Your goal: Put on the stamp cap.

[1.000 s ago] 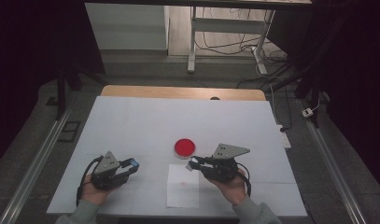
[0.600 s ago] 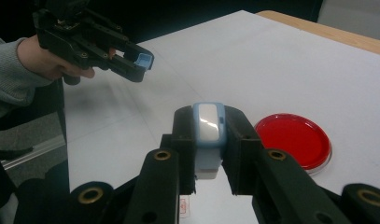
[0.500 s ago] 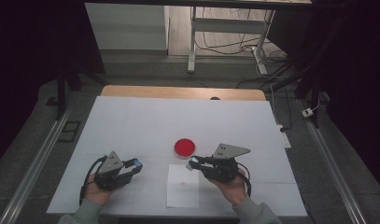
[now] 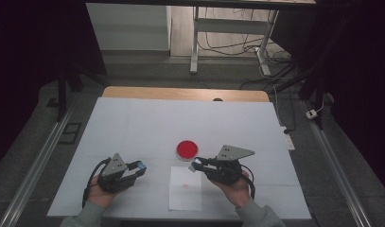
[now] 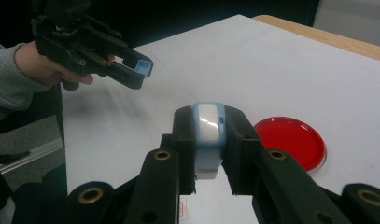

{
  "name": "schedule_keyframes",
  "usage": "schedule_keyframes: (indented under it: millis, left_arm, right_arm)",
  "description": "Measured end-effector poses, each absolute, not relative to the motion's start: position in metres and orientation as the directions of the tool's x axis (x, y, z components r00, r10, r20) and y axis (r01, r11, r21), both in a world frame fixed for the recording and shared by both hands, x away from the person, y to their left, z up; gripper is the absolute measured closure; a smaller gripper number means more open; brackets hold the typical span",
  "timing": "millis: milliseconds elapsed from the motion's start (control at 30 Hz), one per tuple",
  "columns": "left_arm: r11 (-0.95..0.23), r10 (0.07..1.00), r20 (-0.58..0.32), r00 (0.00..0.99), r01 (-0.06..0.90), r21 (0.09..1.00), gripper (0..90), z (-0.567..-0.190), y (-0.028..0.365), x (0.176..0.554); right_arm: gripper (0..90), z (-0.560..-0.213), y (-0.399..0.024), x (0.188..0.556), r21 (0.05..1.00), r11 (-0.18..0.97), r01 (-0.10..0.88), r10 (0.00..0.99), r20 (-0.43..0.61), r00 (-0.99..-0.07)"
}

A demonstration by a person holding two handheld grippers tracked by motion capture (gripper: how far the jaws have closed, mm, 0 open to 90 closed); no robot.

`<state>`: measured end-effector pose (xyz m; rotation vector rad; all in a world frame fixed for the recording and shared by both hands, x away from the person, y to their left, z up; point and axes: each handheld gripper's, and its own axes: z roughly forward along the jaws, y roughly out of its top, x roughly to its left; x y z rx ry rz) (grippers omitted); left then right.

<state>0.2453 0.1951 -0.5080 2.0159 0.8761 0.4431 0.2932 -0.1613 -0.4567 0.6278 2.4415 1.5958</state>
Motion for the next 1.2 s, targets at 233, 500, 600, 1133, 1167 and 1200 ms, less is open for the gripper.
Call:
schedule_keyframes:
  millis: [233,500,600,1133,1167,1200]
  left_arm:
    - [-0.387,0.708,-0.010,0.706,0.401,0.831,65.4,-0.507,0.184,0.250]
    - [-0.400,0.697,-0.004,0.717,0.393,0.828,65.4,-0.506,0.175,0.254]
    - [-0.401,0.695,-0.004,0.719,0.392,0.828,65.4,-0.506,0.173,0.255]
    - [-0.429,0.656,-0.016,0.754,0.390,0.814,65.4,-0.502,0.155,0.266]
    - [-0.429,0.654,-0.016,0.757,0.389,0.815,65.4,-0.501,0.153,0.267]
    - [-0.428,0.651,-0.020,0.758,0.389,0.816,65.4,-0.500,0.151,0.268]
  right_arm:
    - [75.3,-0.457,-0.162,0.293,0.904,0.340,0.260,0.429,0.097,-0.898]
    - [75.3,-0.456,-0.163,0.294,0.905,0.336,0.261,0.431,0.099,-0.897]
    - [75.3,-0.457,-0.163,0.294,0.907,0.329,0.264,0.433,0.103,-0.895]
    - [75.4,-0.454,-0.166,0.295,0.911,0.314,0.266,0.444,0.107,-0.890]
    - [75.3,-0.453,-0.166,0.295,0.912,0.314,0.265,0.443,0.106,-0.890]
    - [75.3,-0.453,-0.166,0.295,0.912,0.314,0.264,0.442,0.106,-0.891]
